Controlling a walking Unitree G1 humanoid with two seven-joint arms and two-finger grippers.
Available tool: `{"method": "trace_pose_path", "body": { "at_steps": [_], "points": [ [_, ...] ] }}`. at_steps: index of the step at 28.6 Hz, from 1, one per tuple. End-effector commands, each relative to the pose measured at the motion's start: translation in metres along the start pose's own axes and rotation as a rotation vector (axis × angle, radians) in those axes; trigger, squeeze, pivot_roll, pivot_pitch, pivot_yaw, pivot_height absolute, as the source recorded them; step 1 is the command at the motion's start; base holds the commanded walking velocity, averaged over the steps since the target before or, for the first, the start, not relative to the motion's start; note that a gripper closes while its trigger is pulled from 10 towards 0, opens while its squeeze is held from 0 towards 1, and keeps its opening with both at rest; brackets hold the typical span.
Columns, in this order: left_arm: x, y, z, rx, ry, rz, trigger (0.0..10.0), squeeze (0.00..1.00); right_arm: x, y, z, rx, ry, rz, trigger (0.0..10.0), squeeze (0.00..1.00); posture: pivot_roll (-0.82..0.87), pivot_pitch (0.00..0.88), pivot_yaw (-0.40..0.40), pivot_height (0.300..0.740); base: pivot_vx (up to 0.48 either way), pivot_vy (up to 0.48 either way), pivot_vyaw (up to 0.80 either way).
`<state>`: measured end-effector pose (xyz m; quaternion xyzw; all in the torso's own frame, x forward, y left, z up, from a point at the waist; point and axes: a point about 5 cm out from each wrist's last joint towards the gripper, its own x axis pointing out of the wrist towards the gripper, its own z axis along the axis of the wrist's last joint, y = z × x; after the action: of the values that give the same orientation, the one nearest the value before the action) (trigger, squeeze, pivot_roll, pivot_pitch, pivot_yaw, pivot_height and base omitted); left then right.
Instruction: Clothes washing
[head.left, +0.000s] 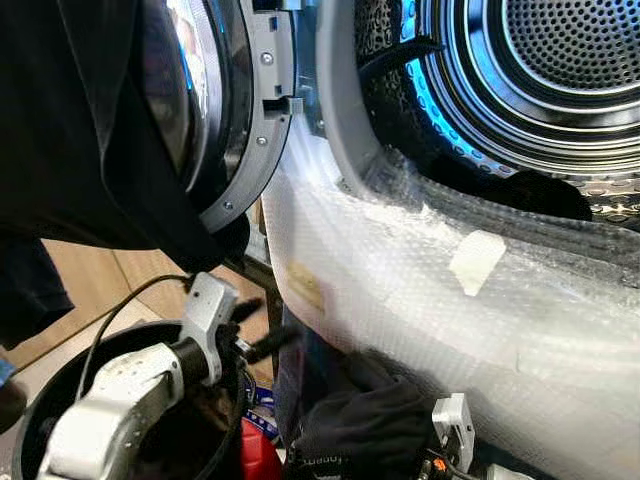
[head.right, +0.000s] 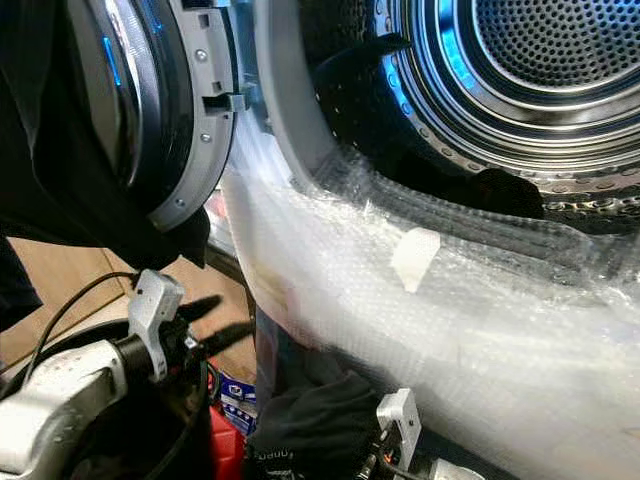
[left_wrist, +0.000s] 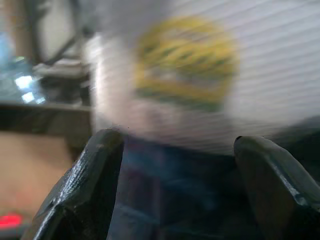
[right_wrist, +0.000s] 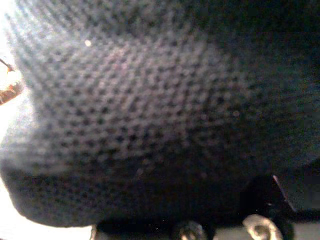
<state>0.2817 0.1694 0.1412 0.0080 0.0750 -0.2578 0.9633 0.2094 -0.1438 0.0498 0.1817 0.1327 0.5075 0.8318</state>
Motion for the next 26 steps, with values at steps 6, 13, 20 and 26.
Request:
{"method": "trace_pose_path", "body": {
  "at_steps": [6, 13, 20, 26],
  "points": [
    [-0.012, 0.041, -0.039, 0.041, 0.040, 0.364, 10.0, 0.00, 0.001, 0.032, 0.020, -0.078, -0.041, 0.141, 0.0, 0.00, 0.20, 0.000, 0.032, 0.740, 0.000, 0.000, 0.00],
    [-0.024, 0.049, -0.055, 0.041, 0.045, 0.461, 10.0, 0.00, -0.004, 0.053, 0.049, -0.140, -0.110, 0.215, 0.0, 0.00, 0.17, 0.000, 0.037, 0.740, 0.000, 0.000, 0.00],
    [-0.025, 0.055, -0.065, 0.009, 0.007, 0.542, 10.0, 0.00, -0.003, 0.069, 0.114, -0.266, -0.339, 0.319, 0.0, 0.00, 0.16, 0.000, 0.026, 0.740, 0.000, 0.000, 0.00],
    [-0.020, 0.055, -0.059, -0.005, -0.033, 0.557, 10.0, 0.00, -0.011, 0.073, 0.157, -0.324, -0.519, 0.359, 0.0, 0.00, 0.18, 0.000, 0.016, 0.740, 0.000, 0.000, 0.00]
  ]
}}
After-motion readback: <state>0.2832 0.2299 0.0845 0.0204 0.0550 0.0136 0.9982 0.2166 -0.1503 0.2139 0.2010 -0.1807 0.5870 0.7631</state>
